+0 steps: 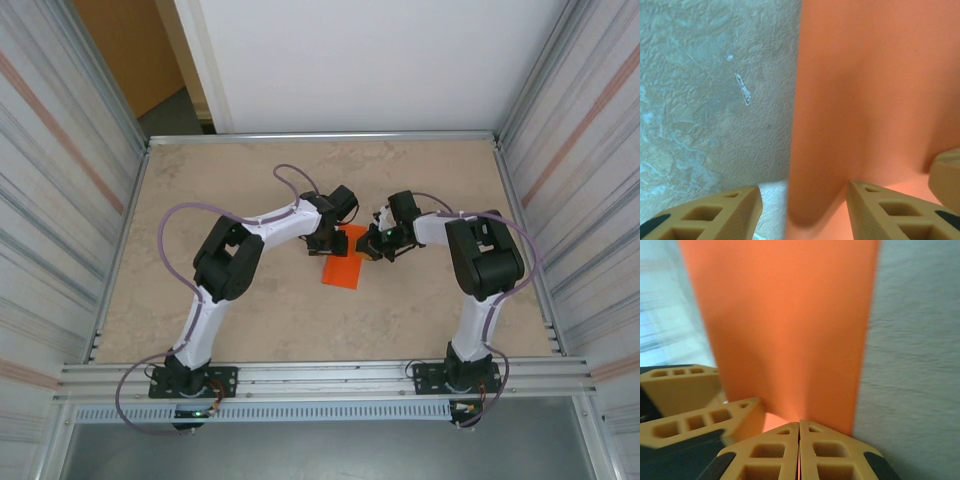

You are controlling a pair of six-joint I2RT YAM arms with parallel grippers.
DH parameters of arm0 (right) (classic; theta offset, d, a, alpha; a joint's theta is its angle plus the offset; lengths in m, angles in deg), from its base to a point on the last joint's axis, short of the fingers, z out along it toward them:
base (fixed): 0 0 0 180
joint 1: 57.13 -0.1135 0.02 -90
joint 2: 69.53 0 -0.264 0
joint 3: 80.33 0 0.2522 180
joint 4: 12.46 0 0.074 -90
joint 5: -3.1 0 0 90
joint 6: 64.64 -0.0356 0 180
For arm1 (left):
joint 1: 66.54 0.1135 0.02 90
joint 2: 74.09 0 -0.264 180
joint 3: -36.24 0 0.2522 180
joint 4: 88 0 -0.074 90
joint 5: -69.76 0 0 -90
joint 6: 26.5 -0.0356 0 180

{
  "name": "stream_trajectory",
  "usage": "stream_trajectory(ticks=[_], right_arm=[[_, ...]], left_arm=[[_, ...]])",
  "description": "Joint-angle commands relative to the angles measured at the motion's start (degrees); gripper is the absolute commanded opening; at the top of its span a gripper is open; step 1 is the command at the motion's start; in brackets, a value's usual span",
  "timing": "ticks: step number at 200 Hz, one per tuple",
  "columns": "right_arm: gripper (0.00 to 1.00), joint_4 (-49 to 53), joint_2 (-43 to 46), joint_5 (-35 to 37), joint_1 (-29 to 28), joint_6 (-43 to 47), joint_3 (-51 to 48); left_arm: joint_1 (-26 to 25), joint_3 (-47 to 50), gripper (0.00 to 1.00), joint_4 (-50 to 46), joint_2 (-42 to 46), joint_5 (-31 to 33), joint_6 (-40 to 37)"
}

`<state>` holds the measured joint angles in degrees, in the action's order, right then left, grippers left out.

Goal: Fold a paper plane with a square sheet of paper (pick it up from the middle)
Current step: Hold the square sheet of paper at the center of the table, then first fold the square sheet of paper in half at the center of the table.

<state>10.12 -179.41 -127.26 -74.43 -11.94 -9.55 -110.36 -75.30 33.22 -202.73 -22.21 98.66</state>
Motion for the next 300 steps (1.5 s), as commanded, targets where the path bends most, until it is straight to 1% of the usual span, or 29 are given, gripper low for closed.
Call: stream_trajectory(ticks=[1,45,58,82,98,120,132,148,158,173,211,231,233,258,300], right_arm=[[0.07,3.44,-1.69,3.64,-0.31,0.77,-0.20],[0.06,6.39,-2.85,8.28,-0.40,2.38,-1.59],[0.06,7.21,-3.39,9.05,-0.35,2.71,-1.64],[0.05,9.48,-4.39,11.20,-0.69,3.90,-0.98],[0.04,11.42,-5.45,13.35,-1.15,4.67,0.04],[0.03,12.60,-6.72,14.00,-1.32,4.94,0.96],[0.02,13.16,-7.30,14.28,-1.54,5.28,1.44],[0.02,13.33,-7.63,14.52,-1.72,5.65,1.68],[0.02,13.53,-7.94,14.52,-1.72,5.93,1.92],[0.01,13.94,-8.06,14.78,-1.85,6.74,2.29],[0.01,14.34,-8.27,15.44,-1.79,7.11,2.45],[0.01,14.38,-8.66,15.43,-1.86,7.13,2.64],[0.01,14.38,-8.63,15.45,-1.90,7.15,2.64],[0.01,14.65,-8.78,15.62,-1.73,7.15,2.65],[0.00,15.20,-9.45,16.13,-1.86,7.24,2.91]], left_arm=[[-1.54,5.82,0.51,3.79,-12.25,-5.75,-0.88],[-1.54,6.21,0.51,3.62,-9.26,-5.51,-0.77],[-1.41,6.09,0.51,3.62,-6.23,-5.28,-0.46],[-1.11,6.01,0.51,4.30,2.09,-3.27,0.33],[-0.20,6.21,0.51,5.24,7.22,-3.01,0.26],[1.48,6.94,0.51,5.62,12.77,-3.38,-0.23],[2.09,8.45,0.50,7.76,15.06,-5.25,-1.41],[2.42,10.99,0.46,13.31,16.77,-11.12,-2.47],[2.51,12.16,0.44,16.44,16.72,-14.63,-2.31],[2.50,12.72,0.34,19.46,15.32,-18.93,-1.82],[2.84,10.86,0.15,20.35,10.54,-23.27,-1.72],[3.18,9.43,0.08,19.45,8.93,-24.55,-1.82],[3.27,9.36,0.07,19.38,7.70,-24.63,-1.84],[3.92,8.68,0.02,17.98,5.39,-24.82,-2.11],[4.69,8.49,0.01,16.44,3.75,-24.78,-3.66]])
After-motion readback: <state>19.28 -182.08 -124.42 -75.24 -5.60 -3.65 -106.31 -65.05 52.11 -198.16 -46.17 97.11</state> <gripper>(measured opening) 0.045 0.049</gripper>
